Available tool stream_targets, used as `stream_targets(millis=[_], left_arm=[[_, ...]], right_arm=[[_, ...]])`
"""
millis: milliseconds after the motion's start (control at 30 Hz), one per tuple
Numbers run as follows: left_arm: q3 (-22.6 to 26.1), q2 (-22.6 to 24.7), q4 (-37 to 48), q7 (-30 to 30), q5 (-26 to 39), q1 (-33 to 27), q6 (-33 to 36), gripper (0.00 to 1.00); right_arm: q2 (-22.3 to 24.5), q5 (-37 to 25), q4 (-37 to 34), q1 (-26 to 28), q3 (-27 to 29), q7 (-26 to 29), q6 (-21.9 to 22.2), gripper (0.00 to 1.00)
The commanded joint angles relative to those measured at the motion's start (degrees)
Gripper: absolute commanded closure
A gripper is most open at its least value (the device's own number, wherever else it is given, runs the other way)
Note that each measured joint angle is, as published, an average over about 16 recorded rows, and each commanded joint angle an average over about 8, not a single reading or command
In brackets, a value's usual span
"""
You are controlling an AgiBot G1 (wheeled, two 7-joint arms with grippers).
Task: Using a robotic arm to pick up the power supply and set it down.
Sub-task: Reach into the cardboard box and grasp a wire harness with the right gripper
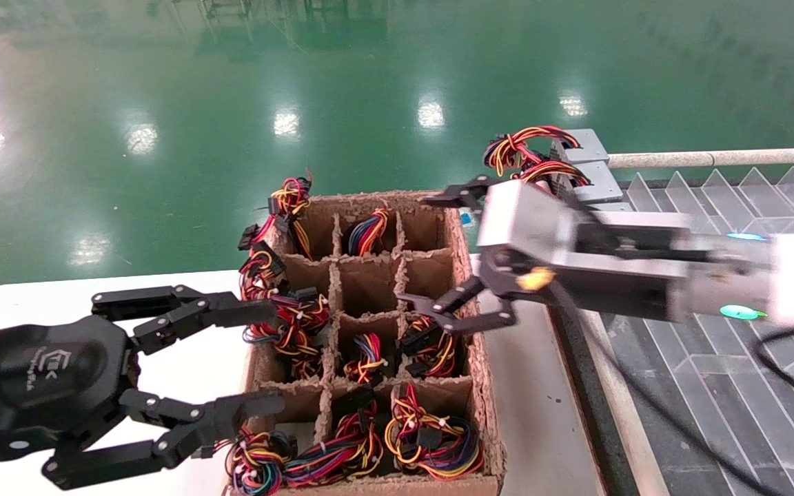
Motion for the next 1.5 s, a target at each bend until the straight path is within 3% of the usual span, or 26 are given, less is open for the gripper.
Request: stream_targets(millis=[33, 267, 433, 500, 667, 767, 1500], left_arm=[[0.0, 0.0, 0.0, 0.0, 0.0, 0.0, 0.0, 1.0], [0.0, 0.0, 0.0, 0.0, 0.0, 0.0, 0.0, 1.0], [0.0, 0.0, 0.0, 0.0, 0.0, 0.0, 0.0, 1.0], [0.0, 0.0, 0.0, 0.0, 0.0, 0.0, 0.0, 1.0], [0.0, 0.0, 0.0, 0.0, 0.0, 0.0, 0.0, 1.0], [0.0, 0.0, 0.0, 0.0, 0.0, 0.0, 0.0, 1.0], [0.0, 0.0, 0.0, 0.0, 0.0, 0.0, 0.0, 1.0]], right_arm=[[-2.18, -3.55, -0.13, 1.53, -1.64, 0.43, 1.36, 0.0], [-8.42, -15.3, -3.83, 5.03, -5.94, 0.43, 6.67, 0.0], [-11.88, -19.54, -7.44, 6.64, -7.78, -0.28, 8.59, 0.05], [-13.04, -20.54, -8.79, 7.05, -8.3, -0.76, 9.17, 0.2], [-15.4, -23.24, -11.43, 7.63, -9.53, -2.43, 10.98, 0.8], [-16.68, -24.83, -12.76, 7.81, -10.21, -3.31, 12.18, 0.99], [-25.82, -31.35, -24.31, 9.06, -13.46, -9.02, 19.94, 1.0]])
